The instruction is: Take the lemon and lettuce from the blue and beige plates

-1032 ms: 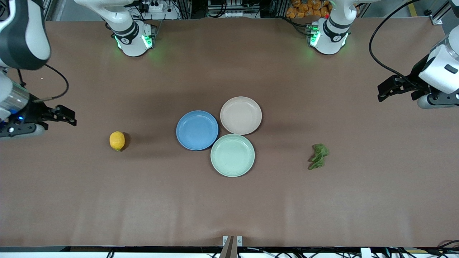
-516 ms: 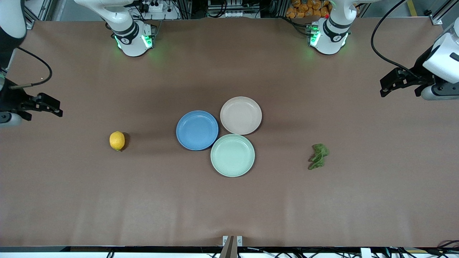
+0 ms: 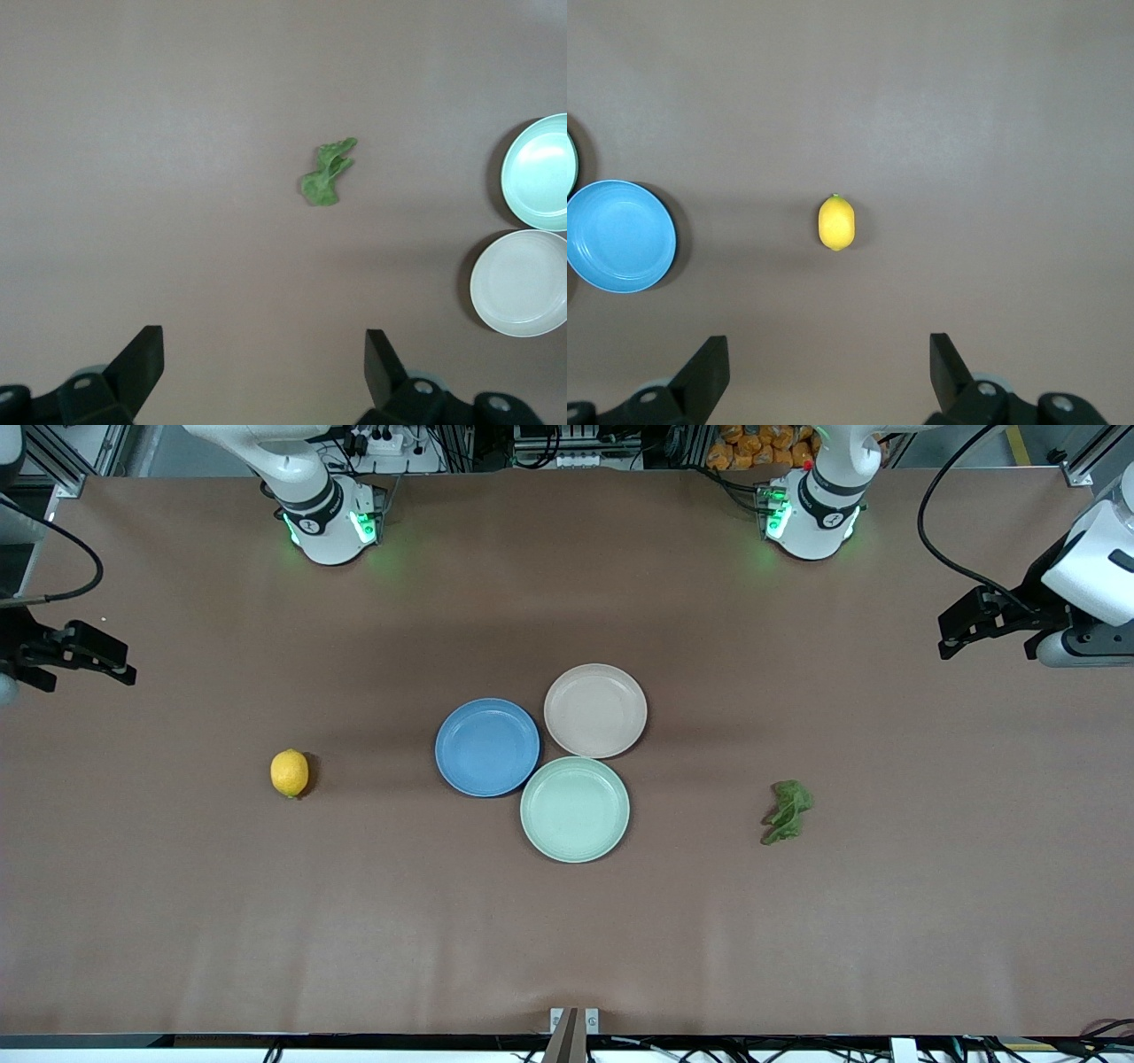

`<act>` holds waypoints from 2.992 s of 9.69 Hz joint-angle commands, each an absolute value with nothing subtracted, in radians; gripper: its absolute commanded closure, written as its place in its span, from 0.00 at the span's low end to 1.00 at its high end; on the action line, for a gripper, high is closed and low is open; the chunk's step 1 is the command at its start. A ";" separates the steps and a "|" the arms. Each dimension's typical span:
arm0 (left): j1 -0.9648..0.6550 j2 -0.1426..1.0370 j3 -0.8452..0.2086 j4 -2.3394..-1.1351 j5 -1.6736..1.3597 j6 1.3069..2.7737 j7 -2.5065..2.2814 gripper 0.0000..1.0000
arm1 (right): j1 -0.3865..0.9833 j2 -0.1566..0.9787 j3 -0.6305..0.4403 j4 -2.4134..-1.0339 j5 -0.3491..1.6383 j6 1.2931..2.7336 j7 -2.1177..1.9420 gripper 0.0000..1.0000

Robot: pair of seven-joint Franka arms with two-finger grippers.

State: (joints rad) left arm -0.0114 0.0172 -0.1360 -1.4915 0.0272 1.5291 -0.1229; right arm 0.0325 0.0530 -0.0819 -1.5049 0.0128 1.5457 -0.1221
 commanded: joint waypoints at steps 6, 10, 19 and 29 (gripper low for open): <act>-0.002 0.006 -0.141 -1.491 0.008 1.473 -0.097 0.00 | 0.006 0.037 -0.057 -1.471 0.015 1.494 -0.091 0.00; -0.005 0.011 -0.141 -1.491 0.008 1.495 -0.100 0.00 | 0.006 0.051 -0.058 -1.473 0.014 1.564 -0.089 0.00; -0.005 0.015 -0.141 -1.491 0.012 1.525 -0.100 0.00 | 0.008 0.038 -0.058 -1.473 -0.005 1.529 -0.089 0.00; -0.003 0.018 -0.141 -1.493 0.009 1.526 -0.100 0.00 | 0.008 0.008 -0.058 -1.509 -0.011 1.542 -0.087 0.00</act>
State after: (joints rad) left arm -0.0087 0.0212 -0.1405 -1.4929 0.0210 1.5186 -0.1227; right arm 0.0276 0.0417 -0.0781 -1.4790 0.0020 1.5418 -0.1030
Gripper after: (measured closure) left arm 0.000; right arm 0.000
